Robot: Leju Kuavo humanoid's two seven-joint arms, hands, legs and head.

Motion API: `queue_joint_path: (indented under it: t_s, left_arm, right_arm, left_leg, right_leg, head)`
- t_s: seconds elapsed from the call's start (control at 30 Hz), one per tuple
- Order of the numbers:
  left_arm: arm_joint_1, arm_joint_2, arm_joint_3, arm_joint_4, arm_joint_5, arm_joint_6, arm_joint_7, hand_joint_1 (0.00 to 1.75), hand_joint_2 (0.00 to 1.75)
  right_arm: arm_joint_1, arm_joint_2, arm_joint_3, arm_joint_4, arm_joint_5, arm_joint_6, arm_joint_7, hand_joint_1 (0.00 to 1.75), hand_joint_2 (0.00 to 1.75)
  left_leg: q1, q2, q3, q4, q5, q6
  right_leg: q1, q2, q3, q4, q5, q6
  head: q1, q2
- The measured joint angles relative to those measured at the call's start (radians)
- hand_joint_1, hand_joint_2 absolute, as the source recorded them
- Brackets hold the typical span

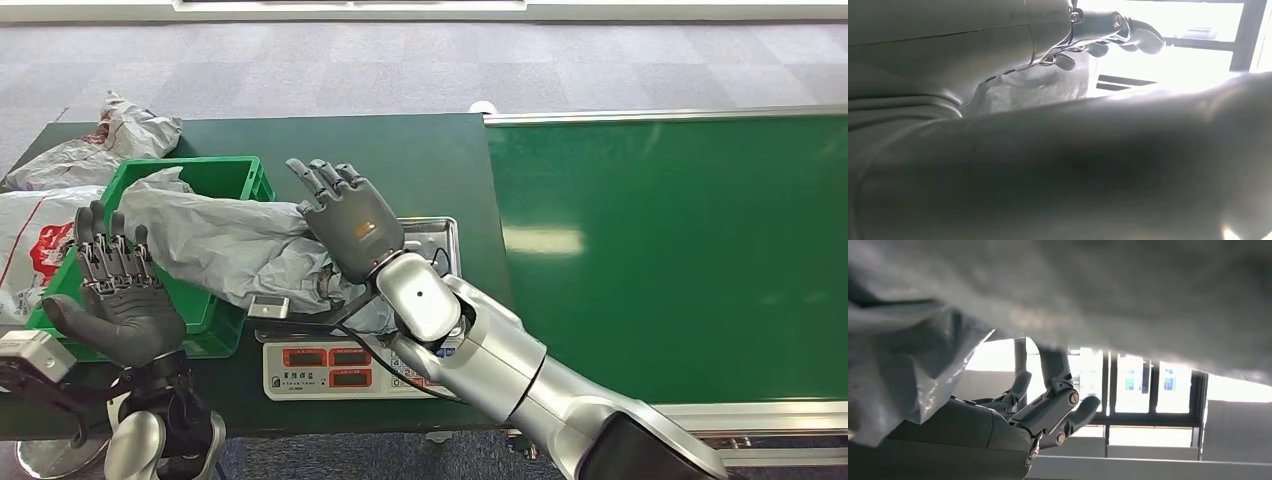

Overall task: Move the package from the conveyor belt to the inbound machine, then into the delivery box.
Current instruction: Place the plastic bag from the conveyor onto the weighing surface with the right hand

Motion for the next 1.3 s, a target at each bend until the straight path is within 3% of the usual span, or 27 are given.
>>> queue_joint_path:
  t_s: [0.33, 0.57, 0.7, 0.9, 1.3]
  left_arm:
    - [0.026, 0.003, 0.0, 0.0, -0.041, -0.015, 0.032, 0.0, 0.0]
    - [0.046, 0.003, 0.001, -0.001, -0.07, -0.027, 0.046, 0.0, 0.0]
    - [0.048, 0.003, 0.002, -0.001, -0.079, -0.032, 0.056, 0.0, 0.0]
    - [0.046, 0.003, 0.003, -0.001, -0.091, -0.033, 0.067, 0.0, 0.0]
    - [0.044, 0.003, 0.004, -0.001, -0.093, -0.033, 0.069, 0.0, 0.0]
  right_arm:
    - [0.002, -0.037, -0.009, 0.017, 0.1, 0.132, 0.115, 0.0, 1.75]
    - [-0.001, -0.089, -0.078, 0.018, 0.123, 0.176, 0.204, 0.0, 1.75]
    - [-0.004, -0.122, -0.118, 0.018, 0.149, 0.206, 0.243, 0.0, 0.0]
    - [-0.004, -0.182, -0.2, 0.042, 0.176, 0.225, 0.254, 0.0, 0.0]
    - [-0.004, -0.208, -0.236, 0.07, 0.19, 0.198, 0.247, 0.0, 0.0]
  left_leg:
    - [0.0, 0.0, 0.0, 0.0, 0.0, 0.0]
    - [0.0, 0.0, 0.0, 0.0, 0.0, 0.0]
    - [0.0, -0.001, 0.0, 0.0, 0.0, 0.0]
    - [-0.001, 0.0, 0.0, 0.0, 0.0, 0.0]
    - [0.0, 0.0, -0.001, 0.0, 0.0, 0.0]
  right_leg:
    - [0.0, 0.0, 0.0, 0.0, 0.0, 0.0]
    - [0.0, 0.0, 0.0, 0.0, 0.0, 0.0]
    - [0.0, 0.0, 0.0, 0.0, 0.0, 0.0]
    - [-0.001, -0.001, 0.0, 0.0, 0.001, 0.0]
    - [0.0, -0.001, 0.0, 0.0, 0.001, 0.0]
  head:
    - [0.0, 0.0]
    - [0.0, 0.0]
    - [0.0, 0.0]
    - [0.0, 0.0]
    - [0.0, 0.0]
